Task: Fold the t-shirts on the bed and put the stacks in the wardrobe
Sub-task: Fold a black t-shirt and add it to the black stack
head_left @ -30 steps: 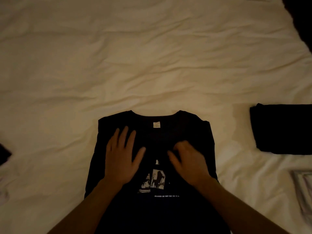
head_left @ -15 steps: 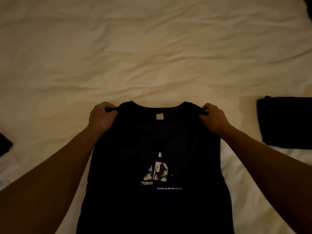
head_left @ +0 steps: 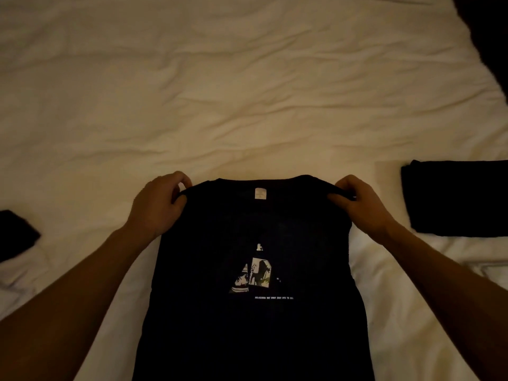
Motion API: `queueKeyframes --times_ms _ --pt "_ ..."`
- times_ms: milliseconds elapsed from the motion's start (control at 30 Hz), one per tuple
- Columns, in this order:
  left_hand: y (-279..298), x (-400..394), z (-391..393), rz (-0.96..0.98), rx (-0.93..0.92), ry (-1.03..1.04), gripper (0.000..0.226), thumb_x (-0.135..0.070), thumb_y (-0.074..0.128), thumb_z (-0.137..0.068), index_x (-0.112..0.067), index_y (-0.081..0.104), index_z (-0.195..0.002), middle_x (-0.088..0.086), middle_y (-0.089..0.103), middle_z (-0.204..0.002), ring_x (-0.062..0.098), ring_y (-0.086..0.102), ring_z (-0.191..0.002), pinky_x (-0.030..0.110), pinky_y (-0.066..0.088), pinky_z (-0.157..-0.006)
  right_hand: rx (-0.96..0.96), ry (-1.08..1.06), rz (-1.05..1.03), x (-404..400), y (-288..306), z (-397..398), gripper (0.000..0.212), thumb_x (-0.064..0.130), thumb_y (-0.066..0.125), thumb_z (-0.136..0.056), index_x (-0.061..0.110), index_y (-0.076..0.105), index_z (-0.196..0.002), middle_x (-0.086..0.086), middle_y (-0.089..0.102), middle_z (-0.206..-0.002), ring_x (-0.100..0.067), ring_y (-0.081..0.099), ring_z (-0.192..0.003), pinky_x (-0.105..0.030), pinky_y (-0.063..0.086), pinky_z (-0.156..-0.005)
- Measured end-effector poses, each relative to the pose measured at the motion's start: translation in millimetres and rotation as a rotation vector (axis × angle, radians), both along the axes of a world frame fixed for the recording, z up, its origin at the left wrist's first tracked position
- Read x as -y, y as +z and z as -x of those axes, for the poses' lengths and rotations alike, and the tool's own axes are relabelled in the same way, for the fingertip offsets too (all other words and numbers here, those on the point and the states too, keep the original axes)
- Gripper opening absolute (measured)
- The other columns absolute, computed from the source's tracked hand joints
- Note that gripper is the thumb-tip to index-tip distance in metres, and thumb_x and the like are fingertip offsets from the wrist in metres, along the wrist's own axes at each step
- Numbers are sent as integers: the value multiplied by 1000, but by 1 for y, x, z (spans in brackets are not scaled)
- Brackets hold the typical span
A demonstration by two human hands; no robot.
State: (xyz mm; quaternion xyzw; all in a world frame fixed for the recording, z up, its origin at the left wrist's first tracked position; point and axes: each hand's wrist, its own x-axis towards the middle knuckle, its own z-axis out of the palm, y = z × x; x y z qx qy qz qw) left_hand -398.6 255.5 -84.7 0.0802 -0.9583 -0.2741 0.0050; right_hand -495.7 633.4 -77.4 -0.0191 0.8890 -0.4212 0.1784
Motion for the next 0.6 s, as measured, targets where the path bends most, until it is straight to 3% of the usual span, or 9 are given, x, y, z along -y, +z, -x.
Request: queueKeyframes --times_ms 133,233,300,367,467,600 --pt "-7 -2 -44 74 -55 -108 40 -27 42 -87 -27 62 -123 -6 50 -83 20 53 -83 34 42 -65 -25 -36 47 -14 -1 -36 11 8 63 -92 7 53 -88 -9 55 -81 -17 52 -72 -32 44 -67" --pt "-13 -11 -82 99 -30 -154 56 -30 36 -82 -27 61 -133 -7 54 -93 15 50 -92 30 40 -63 -60 -6 15 -26 -8 -72 15 0 63 -89 6 50 -84 -10 54 -78 -21 52 -71 -36 47 -69" --pt "-19 -18 -107 155 -26 -207 57 -27 38 -80 -25 63 -131 -3 56 -92 15 48 -87 27 38 -61 -103 51 -66 -35 -16 -100 16 -5 63 -84 5 51 -81 -10 55 -78 -24 53 -72 -37 46 -70" --pt "-29 -23 -134 198 19 -283 54 -25 40 -80 -25 65 -129 -2 53 -84 18 49 -77 26 35 -58 -156 141 -171 -44 -29 -128 13 3 59 -79 12 50 -80 -5 54 -79 -24 50 -75 -40 43 -68" --pt "-46 -29 -168 218 66 -371 51 -25 41 -82 -25 68 -125 -4 53 -77 22 55 -64 25 34 -53 -153 232 -328 -55 -44 -161 18 11 56 -77 23 45 -85 -1 51 -85 -21 46 -79 -34 36 -63" --pt "-54 -39 -191 231 100 -317 47 -32 43 -83 -28 70 -122 -3 54 -78 22 55 -64 25 32 -55 -84 136 -353 -57 -53 -188 22 1 61 -81 17 50 -90 0 48 -97 -20 42 -93 -34 41 -75"
